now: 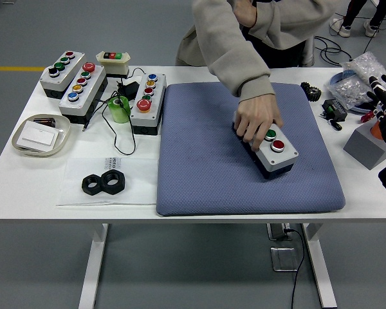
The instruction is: Pick up the button,place it on the desk,press the button,press the button
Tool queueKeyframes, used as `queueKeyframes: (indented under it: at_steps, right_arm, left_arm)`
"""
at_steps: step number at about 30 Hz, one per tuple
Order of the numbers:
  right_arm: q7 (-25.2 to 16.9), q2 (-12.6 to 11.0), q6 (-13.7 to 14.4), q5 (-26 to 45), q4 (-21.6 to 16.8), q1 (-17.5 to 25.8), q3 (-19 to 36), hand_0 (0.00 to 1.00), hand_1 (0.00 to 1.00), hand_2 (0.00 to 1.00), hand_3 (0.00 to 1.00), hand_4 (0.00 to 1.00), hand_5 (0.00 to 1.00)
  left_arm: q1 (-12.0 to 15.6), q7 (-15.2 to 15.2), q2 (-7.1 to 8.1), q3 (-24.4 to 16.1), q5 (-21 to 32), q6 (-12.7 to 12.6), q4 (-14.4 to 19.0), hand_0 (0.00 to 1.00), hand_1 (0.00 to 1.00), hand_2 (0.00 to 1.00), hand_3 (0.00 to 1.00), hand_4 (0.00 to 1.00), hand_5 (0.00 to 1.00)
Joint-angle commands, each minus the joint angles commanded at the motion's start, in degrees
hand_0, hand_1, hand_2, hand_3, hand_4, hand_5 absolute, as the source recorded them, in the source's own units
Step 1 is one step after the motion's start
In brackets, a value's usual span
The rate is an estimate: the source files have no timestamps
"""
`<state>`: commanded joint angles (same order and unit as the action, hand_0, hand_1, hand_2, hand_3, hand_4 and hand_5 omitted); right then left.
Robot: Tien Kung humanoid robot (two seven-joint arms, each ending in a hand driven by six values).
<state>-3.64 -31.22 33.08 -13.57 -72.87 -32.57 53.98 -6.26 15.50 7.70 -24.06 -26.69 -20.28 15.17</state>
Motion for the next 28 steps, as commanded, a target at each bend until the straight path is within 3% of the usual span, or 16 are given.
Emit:
queueKeyframes:
  at_steps: [28]
  right_arm:
    - [0.6, -0.5, 0.5, -0.6, 0.1, -0.3, 0.7, 0.936, 0.845, 0.885, 0.878, 0.648, 0.333]
  left_arm:
    - [-0.7, -0.6, 0.04, 1.1, 1.8, -0.1, 0.1, 0.736, 0.772, 0.847, 0.760, 0.524, 0.998]
